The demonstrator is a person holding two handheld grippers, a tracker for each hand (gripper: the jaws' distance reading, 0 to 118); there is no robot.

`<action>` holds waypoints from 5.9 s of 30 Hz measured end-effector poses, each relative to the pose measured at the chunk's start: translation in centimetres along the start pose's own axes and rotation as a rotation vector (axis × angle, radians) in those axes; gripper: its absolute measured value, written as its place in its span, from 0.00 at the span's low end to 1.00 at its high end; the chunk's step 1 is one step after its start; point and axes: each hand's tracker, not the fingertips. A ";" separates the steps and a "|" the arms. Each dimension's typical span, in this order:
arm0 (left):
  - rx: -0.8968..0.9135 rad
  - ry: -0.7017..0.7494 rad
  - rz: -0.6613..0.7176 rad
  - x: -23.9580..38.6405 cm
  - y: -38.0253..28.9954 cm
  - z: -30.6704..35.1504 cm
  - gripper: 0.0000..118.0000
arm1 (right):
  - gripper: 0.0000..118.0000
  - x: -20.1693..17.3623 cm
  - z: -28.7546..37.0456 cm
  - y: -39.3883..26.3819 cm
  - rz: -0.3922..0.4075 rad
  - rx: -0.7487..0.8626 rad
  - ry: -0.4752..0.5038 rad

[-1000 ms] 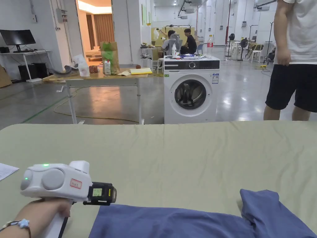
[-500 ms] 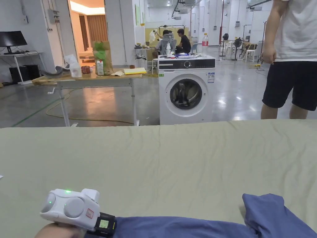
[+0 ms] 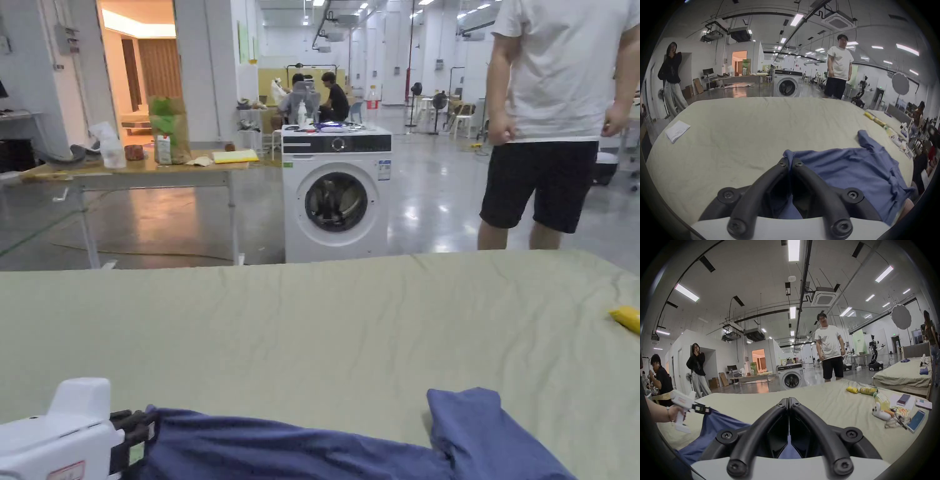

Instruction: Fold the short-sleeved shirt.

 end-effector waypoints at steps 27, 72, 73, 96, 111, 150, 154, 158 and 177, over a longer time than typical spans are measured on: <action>-0.122 0.123 0.030 -1.5 -2.0 -1.3 0.00 | 0.24 9.2 -32.8 -11.0 0.142 -1.198 -0.078; 0.402 0.239 0.113 -2.4 33.0 10.5 0.00 | 0.00 -2.1 -33.3 37.7 0.087 -0.116 -0.150; 0.419 0.225 0.147 -2.9 33.7 9.7 0.00 | 0.00 -2.2 -34.0 38.0 0.099 -0.110 -0.153; -0.056 0.250 0.209 -3.9 7.7 -5.7 0.00 | 0.00 4.4 -32.7 -1.1 0.028 -0.615 -0.162; -0.223 0.094 0.078 -2.2 -15.9 13.4 0.00 | 0.00 9.6 -2.3 -9.9 0.132 -0.914 -0.016; 0.525 0.183 0.029 10.1 -15.2 33.1 0.00 | 0.00 -6.5 13.5 0.7 0.059 0.034 0.132; 0.020 0.145 0.208 4.2 -12.0 30.7 0.00 | 0.00 -5.7 13.2 1.0 0.010 -0.031 0.180; -0.200 0.074 0.271 -0.4 -14.0 27.8 0.14 | 0.00 -4.5 11.9 0.4 -0.227 -0.166 0.322; -0.274 -0.036 0.090 -1.6 -19.5 20.0 0.01 | 0.00 -3.8 9.1 -2.1 -0.133 -0.339 0.211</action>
